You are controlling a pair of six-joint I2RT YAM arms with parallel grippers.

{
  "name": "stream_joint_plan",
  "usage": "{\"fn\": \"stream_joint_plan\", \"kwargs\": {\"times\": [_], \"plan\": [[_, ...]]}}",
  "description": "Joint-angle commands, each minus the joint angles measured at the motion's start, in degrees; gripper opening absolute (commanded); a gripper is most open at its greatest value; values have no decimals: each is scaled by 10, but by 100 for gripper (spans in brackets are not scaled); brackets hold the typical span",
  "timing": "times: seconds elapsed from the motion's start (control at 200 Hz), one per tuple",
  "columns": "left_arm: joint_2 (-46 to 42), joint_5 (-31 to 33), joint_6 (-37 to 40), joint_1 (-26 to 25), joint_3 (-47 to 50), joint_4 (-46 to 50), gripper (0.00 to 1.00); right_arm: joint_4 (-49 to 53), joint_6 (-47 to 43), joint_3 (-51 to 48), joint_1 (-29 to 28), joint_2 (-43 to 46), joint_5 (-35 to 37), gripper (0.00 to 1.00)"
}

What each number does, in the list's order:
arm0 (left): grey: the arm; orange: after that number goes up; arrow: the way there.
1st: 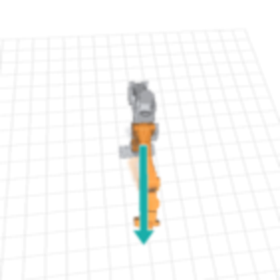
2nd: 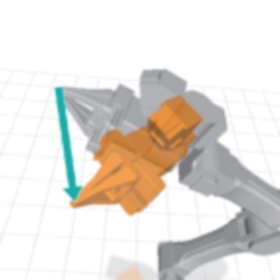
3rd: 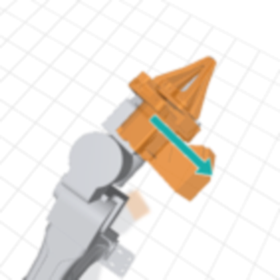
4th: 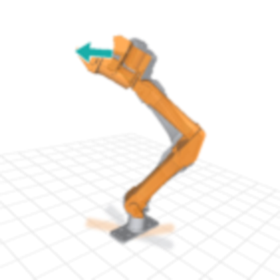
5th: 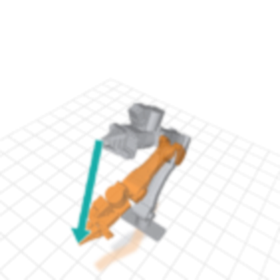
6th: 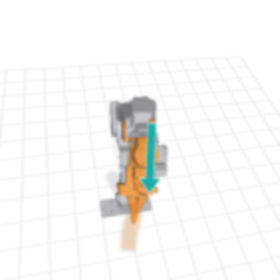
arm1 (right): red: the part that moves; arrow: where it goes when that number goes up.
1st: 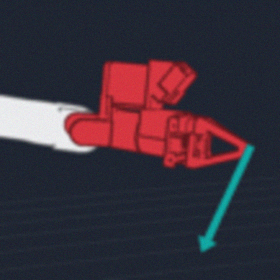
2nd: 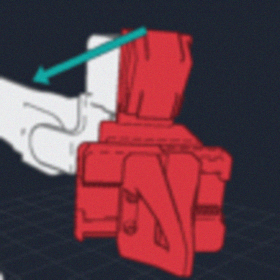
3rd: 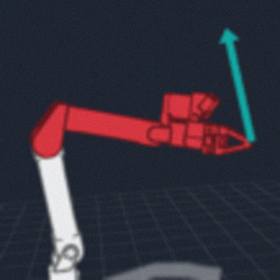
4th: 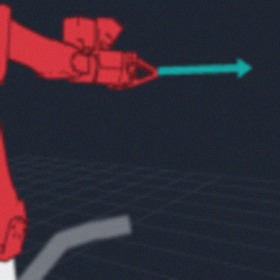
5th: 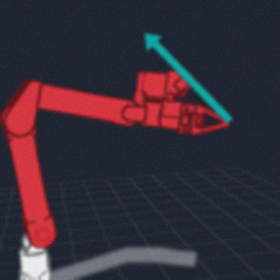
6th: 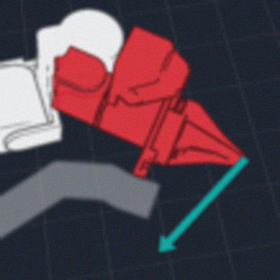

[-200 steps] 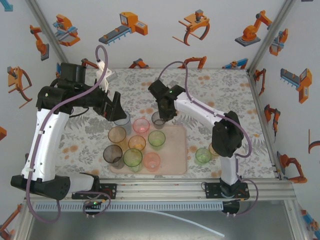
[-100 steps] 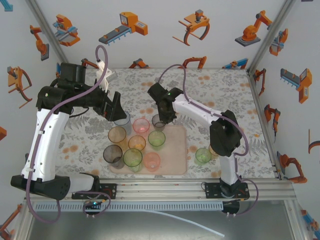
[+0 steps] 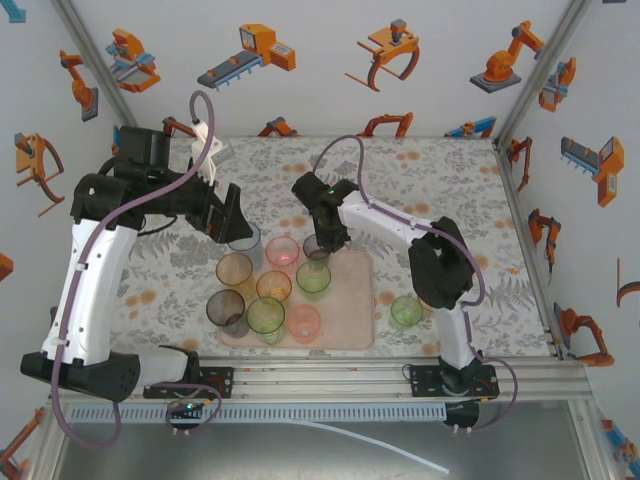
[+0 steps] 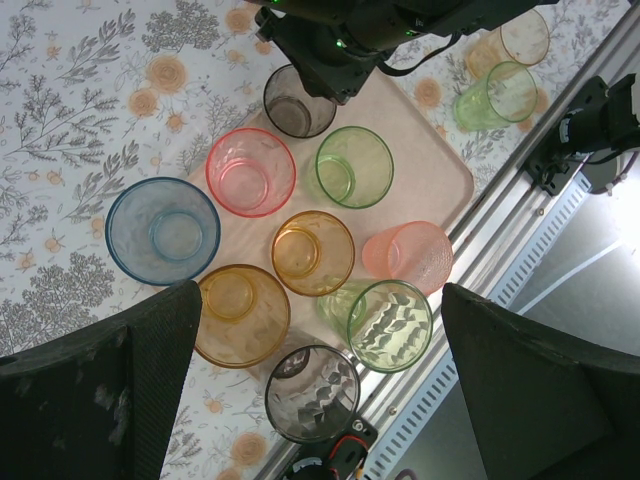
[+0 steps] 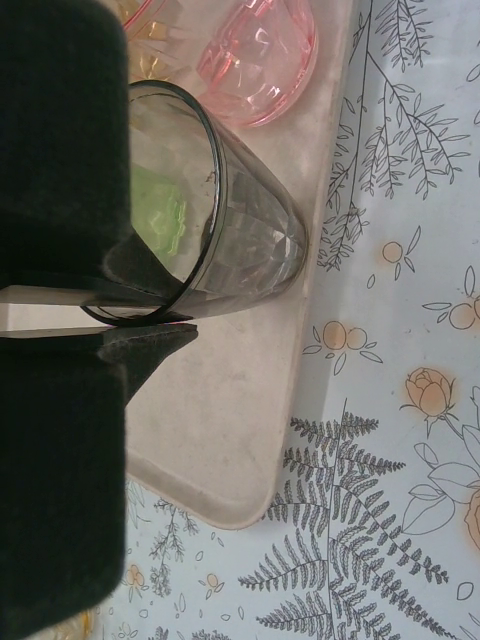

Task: Place the glasses into the tray

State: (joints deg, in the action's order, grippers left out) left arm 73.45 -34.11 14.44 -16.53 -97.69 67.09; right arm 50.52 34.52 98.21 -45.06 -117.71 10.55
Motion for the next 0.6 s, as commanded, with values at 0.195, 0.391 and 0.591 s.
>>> {"fn": "stream_joint_plan", "kwargs": {"times": [0.195, 0.391, 0.591], "plan": [[-11, -10, 2, -4, 5, 3, 97, -7, 13, -1, -6, -10, 0, 12], [-12, -9, 3, -4, 6, 3, 97, -10, 14, -5, -6, -8, -4, 13], [-11, -9, 2, -4, 5, 3, 97, -10, 15, -8, -6, -4, -6, 13]]}}
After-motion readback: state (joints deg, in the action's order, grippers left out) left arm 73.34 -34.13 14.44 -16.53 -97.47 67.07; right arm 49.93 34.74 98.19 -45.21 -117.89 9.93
